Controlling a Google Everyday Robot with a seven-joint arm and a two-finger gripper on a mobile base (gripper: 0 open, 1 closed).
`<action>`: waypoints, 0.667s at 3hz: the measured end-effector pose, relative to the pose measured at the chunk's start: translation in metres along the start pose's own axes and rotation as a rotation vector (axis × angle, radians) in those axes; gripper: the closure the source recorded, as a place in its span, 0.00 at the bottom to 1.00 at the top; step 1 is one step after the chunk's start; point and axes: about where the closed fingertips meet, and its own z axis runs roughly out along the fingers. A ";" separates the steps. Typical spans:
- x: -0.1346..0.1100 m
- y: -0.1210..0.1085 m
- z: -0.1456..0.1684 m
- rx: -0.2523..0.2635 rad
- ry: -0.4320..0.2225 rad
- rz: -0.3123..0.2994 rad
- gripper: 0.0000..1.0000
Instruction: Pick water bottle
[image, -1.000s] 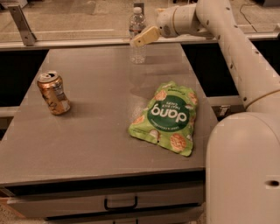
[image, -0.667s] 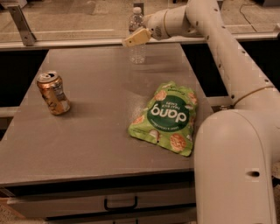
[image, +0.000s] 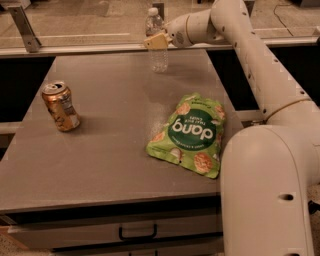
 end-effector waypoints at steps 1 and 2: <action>-0.021 0.017 -0.017 -0.033 -0.064 -0.009 0.86; -0.062 0.061 -0.038 -0.136 -0.168 -0.067 1.00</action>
Offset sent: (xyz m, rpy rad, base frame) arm -0.1480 0.0458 0.1175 0.2125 -0.1881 0.3698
